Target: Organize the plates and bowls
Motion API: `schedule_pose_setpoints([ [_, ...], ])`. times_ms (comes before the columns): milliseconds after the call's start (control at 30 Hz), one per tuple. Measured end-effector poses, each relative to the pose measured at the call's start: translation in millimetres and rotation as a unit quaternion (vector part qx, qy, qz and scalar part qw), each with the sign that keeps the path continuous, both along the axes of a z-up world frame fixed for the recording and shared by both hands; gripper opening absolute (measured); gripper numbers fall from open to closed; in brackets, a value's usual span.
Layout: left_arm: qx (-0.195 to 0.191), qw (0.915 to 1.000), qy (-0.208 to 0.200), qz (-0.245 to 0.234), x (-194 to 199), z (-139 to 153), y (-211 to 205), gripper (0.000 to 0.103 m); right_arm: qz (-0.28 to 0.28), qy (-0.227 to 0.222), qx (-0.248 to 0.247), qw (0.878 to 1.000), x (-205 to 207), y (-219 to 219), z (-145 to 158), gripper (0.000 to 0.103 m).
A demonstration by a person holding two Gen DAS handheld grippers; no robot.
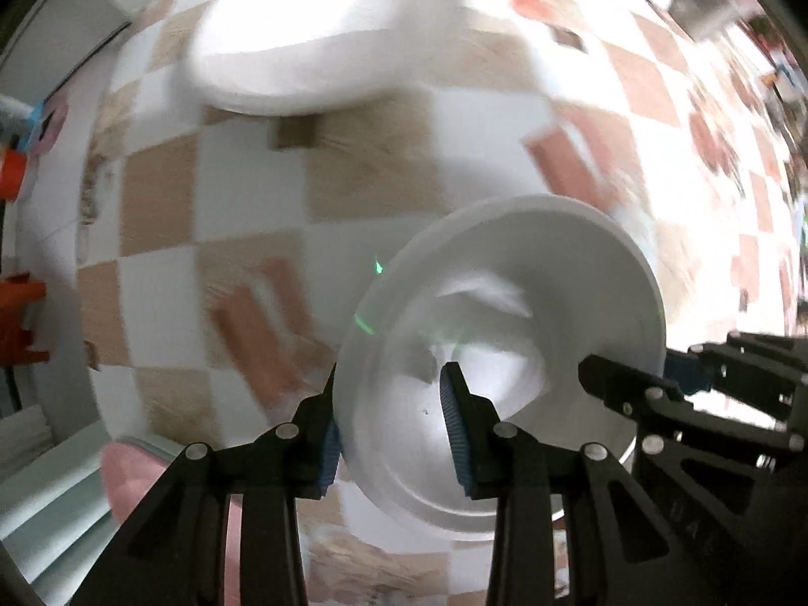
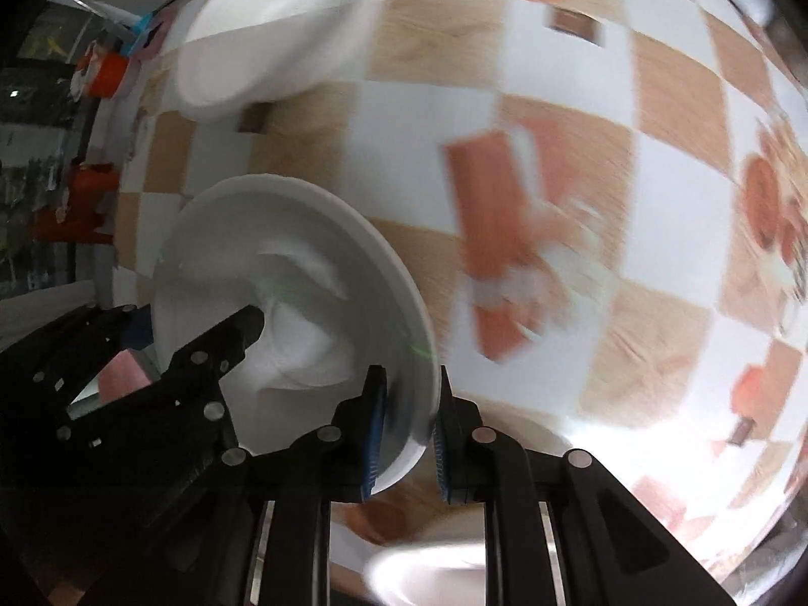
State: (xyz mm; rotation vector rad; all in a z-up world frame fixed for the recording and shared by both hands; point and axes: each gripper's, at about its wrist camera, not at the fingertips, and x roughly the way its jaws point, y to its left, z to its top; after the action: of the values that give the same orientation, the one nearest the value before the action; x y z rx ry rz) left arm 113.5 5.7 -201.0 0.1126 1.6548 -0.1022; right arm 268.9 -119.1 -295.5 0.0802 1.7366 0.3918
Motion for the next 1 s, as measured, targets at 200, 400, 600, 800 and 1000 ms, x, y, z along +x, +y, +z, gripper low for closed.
schedule_pose_setpoints([
  [200,0.004,0.9992,0.007,-0.040,-32.7,-3.5,-43.9,0.041,-0.013,0.007,-0.013,1.000,-27.1,-23.0,-5.0,0.019],
  [400,-0.004,0.9993,0.022,-0.029,-55.7,-8.4,-58.0,0.042,-0.016,0.008,-0.014,1.000,-39.3,-17.0,-12.1,0.019],
  [600,-0.007,0.9999,0.003,-0.015,-54.0,5.7,-54.6,0.042,-0.023,-0.005,-0.001,1.000,-31.0,-13.8,-5.5,0.019],
  [800,-0.018,0.9996,-0.016,-0.013,-63.8,36.1,-59.3,0.042,-0.025,-0.024,0.014,0.999,-24.9,-31.2,16.8,0.019],
  [1000,-0.036,0.9989,-0.011,-0.030,-95.3,62.5,-69.3,0.042,-0.033,-0.037,0.015,0.999,-44.6,-67.8,39.1,0.019],
])
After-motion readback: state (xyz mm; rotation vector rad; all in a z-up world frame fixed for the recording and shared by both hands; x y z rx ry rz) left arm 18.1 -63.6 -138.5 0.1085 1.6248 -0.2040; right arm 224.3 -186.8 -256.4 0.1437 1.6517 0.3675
